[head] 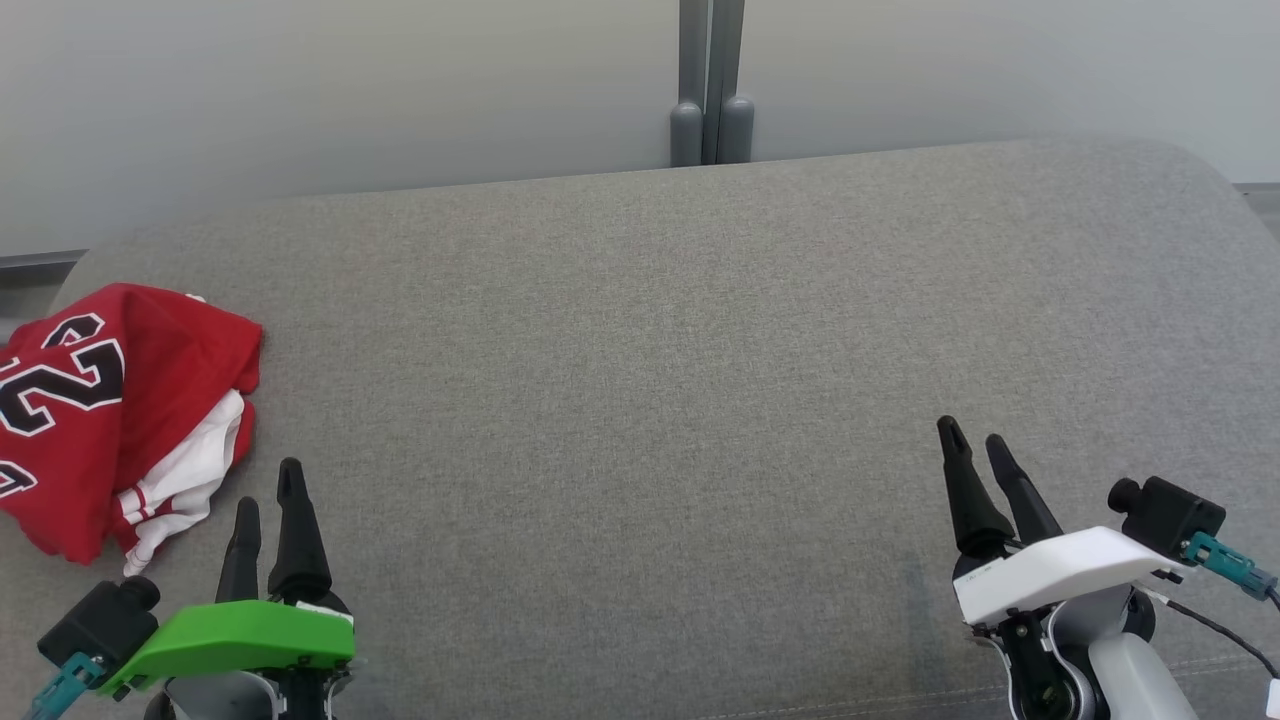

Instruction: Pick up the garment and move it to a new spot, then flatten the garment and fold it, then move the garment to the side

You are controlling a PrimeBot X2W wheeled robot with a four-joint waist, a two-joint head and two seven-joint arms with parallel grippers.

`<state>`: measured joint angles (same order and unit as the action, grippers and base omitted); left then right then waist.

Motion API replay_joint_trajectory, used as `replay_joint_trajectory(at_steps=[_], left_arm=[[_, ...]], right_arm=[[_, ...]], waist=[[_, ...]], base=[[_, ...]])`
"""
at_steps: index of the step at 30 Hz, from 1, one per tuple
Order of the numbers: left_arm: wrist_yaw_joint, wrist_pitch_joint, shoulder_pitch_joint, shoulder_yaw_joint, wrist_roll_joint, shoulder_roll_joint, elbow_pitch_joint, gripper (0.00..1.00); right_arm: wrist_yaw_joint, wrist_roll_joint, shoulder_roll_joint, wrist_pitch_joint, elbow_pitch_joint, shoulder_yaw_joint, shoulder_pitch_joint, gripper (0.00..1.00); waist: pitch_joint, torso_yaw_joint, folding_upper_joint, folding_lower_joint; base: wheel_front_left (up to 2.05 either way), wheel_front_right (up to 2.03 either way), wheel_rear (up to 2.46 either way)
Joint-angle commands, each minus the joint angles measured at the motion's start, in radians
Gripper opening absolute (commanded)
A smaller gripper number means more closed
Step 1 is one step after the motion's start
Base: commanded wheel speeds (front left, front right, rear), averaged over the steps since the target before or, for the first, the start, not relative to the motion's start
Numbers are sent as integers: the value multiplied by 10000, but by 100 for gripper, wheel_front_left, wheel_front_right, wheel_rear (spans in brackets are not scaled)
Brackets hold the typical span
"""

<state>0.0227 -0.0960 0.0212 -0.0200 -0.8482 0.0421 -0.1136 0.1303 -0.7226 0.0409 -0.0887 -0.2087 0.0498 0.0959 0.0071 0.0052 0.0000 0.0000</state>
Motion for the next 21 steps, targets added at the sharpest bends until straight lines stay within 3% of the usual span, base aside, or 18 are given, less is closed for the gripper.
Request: replay_joint_trajectory(at_steps=[1,12,21], left_arm=[[46,-73,60,31,201,59,156,100],[421,-392,-20,260,2032,70,199,100],[530,-621,-84,398,3167,80,95,100]], right_arm=[[3,198,51,-70,160,29,234,100],[4,2245,64,-405,-163,50,315,100],[4,3186,74,-657,-284,154,386,100]], waist=[[-1,-1,0,0],[-15,-12,0,0],[-24,-46,0,0]], base=[[0,0,0],[0,0,0],[0,0,0]])
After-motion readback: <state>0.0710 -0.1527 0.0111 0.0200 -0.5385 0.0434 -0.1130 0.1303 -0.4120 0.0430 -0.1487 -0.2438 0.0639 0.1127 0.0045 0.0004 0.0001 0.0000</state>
